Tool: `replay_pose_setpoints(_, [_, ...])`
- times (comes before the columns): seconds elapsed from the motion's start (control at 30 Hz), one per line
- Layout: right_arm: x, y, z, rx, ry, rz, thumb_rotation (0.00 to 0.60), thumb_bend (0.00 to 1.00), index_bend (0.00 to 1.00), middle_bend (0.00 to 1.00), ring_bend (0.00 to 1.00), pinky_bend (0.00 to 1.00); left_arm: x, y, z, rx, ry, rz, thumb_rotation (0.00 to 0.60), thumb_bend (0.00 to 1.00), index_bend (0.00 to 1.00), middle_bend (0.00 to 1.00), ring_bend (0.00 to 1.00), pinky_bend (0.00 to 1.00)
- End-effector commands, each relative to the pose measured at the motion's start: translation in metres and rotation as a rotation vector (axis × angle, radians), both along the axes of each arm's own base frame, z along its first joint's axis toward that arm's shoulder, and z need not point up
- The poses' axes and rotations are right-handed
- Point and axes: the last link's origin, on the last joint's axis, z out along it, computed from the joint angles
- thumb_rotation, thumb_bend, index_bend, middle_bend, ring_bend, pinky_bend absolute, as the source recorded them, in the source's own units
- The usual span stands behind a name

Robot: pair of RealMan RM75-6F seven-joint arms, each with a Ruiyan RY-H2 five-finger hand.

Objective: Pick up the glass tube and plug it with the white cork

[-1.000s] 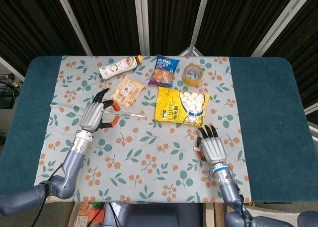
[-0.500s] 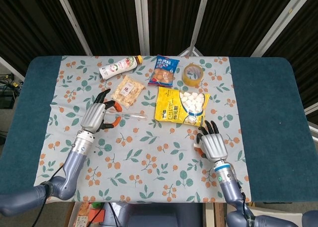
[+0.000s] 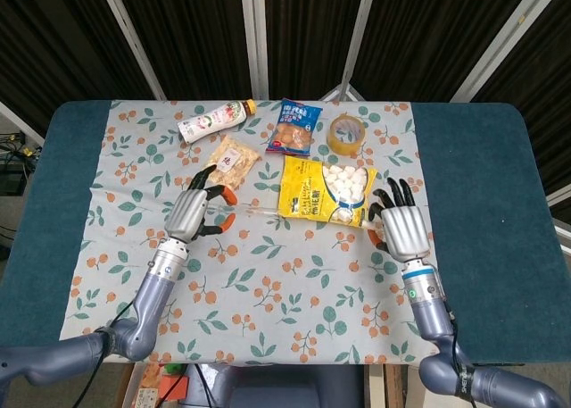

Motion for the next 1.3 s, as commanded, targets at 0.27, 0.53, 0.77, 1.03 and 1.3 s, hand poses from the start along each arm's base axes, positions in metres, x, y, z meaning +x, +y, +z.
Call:
replay_pose_setpoints(0.27, [0.031, -0.022, 0.024, -0.069, 0.018, 0.151, 0.6, 0.35, 0.59, 0.27, 0.04, 0.0, 0.018, 0.009, -0.018, 0.009, -0.104, 0.008, 0.6, 0.75, 0.67, 0.47, 0.03, 0.0])
replay_pose_setpoints(0.53, [0.052, -0.028, 0.027, -0.114, 0.07, 0.281, 0.6, 0.35, 0.59, 0.27, 0.04, 0.0, 0.027, 0.011, -0.033, 0.013, -0.148, 0.042, 0.6, 0.75, 0.67, 0.47, 0.03, 0.0])
replay_pose_setpoints(0.77, [0.061, -0.032, 0.025, -0.168, 0.153, 0.398, 0.6, 0.35, 0.59, 0.27, 0.04, 0.0, 0.031, 0.012, -0.039, 0.015, -0.148, 0.098, 0.6, 0.75, 0.68, 0.48, 0.03, 0.0])
replay_pose_setpoints(1.03, [0.067, -0.034, 0.019, -0.168, 0.162, 0.44, 0.6, 0.35, 0.59, 0.27, 0.04, 0.0, 0.042, 0.014, -0.039, 0.021, -0.127, 0.122, 0.6, 0.75, 0.68, 0.48, 0.03, 0.0])
replay_pose_setpoints(1.3, [0.069, -0.033, 0.014, -0.154, 0.188, 0.471, 0.6, 0.35, 0.59, 0.27, 0.04, 0.0, 0.049, 0.01, -0.042, 0.011, -0.12, 0.136, 0.6, 0.75, 0.69, 0.48, 0.04, 0.0])
